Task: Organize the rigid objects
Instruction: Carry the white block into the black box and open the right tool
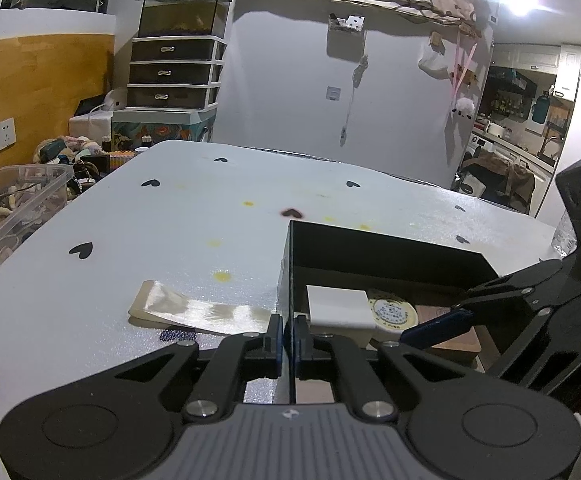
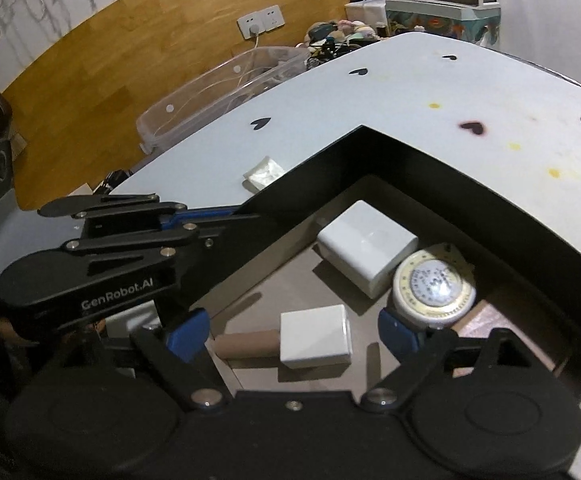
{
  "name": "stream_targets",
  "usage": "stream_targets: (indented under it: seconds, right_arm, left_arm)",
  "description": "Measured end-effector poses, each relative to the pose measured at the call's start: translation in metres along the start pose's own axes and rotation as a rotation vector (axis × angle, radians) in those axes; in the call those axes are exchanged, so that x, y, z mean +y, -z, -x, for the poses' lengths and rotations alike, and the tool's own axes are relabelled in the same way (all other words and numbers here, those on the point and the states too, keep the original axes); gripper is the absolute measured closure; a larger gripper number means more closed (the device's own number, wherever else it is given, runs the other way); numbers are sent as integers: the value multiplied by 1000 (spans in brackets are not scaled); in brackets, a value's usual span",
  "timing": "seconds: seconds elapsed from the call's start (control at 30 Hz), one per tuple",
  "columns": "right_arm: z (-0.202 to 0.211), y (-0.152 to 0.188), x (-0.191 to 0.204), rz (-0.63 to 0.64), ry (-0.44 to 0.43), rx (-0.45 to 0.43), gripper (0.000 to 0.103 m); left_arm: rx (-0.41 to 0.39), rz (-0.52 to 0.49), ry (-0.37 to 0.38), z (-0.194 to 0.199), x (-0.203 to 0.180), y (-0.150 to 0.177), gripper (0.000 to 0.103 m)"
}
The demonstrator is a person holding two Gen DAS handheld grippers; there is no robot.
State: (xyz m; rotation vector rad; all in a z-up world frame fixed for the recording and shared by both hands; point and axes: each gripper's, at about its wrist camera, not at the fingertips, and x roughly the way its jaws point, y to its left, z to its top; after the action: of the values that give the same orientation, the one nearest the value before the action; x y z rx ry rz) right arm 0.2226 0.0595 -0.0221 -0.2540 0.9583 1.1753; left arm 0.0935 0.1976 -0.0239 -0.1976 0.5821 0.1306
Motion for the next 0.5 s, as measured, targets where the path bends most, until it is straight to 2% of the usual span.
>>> stream_targets:
  seconds: [0.07,0.23,0.3,0.5]
  right_arm:
    - [4,1,-1,4,7,1,15]
    - [8,6,-4,51,31,81,56]
    - [5,8,-6,70,48,132,64]
    - [-6,-4,-4,101,19,197,73]
  left_arm:
    - [1,0,-2,0,0,0,98]
    - [1,-2,-2,0,-1,0,98]
    - [1,-2,-3,0,-1,0,98]
    - [2,0,-5,-1,0,-1,99]
